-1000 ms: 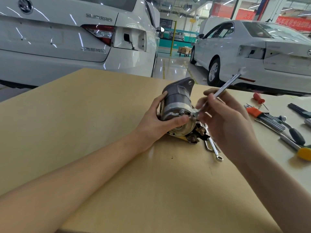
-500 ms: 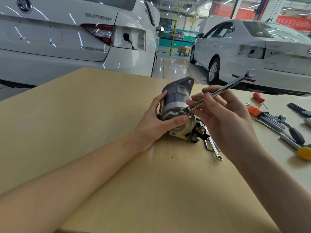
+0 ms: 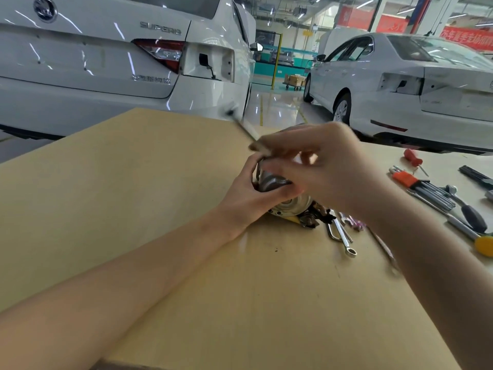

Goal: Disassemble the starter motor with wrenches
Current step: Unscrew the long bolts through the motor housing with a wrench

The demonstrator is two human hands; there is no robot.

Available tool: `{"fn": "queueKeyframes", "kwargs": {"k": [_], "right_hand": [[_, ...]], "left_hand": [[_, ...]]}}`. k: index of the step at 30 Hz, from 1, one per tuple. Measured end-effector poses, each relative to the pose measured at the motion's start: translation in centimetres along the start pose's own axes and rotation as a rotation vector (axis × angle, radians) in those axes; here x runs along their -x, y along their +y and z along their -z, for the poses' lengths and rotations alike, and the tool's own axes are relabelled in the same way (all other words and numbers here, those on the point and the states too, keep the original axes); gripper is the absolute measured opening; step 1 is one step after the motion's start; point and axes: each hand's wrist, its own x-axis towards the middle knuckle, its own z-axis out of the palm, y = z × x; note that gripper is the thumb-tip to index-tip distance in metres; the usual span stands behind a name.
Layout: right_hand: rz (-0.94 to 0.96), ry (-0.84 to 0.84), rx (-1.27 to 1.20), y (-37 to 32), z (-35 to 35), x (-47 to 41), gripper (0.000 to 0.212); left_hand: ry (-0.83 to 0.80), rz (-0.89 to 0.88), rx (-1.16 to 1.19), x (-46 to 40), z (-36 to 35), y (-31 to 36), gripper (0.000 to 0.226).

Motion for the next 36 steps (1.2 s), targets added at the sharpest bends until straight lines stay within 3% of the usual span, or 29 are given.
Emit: {"fn": "queueKeyframes", "kwargs": {"k": [3,5,9,12,16,22,29,36], "right_hand": [[0.061,-0.332,0.327,-0.4,-0.6,-1.4,0.03],[0.091,-0.333,0.235,-0.2,-0.5,-1.1,0.028],[-0.073,0.114,-0.716,1.4,0.3,1.5,0.02],[-0.259,0.343,-1.042,3.1,-0.1,3.2,0.015],[-0.38,0.431,-1.101,3.5,-0.4,3.5,0.012],[-0.364,0.449,-1.163,3.1,-1.0,3.4,0.012],[-0.302,0.423,-1.027,2.7,-0.6,3.5,0.011],[-0.288,0.394,-0.924,2.3,-0.3,3.5,0.016]], "left_hand": [[-0.02,0.0,-0.071,0.2,0.1,0.0,0.082],[-0.015,-0.015,-0.098,0.3,0.1,0.2,0.077],[-0.001,0.002,-0.018,0.2,0.0,0.4,0.11],[0.012,-0.012,-0.025,0.3,-0.2,0.5,0.115],[0.029,-0.015,-0.01,0.3,-0.3,0.6,0.115],[0.037,-0.009,0.016,0.2,-0.4,0.4,0.112],[0.024,0.005,0.037,0.1,-0.3,0.4,0.112],[0.021,0.019,0.035,0.1,-0.2,0.5,0.134]]}}
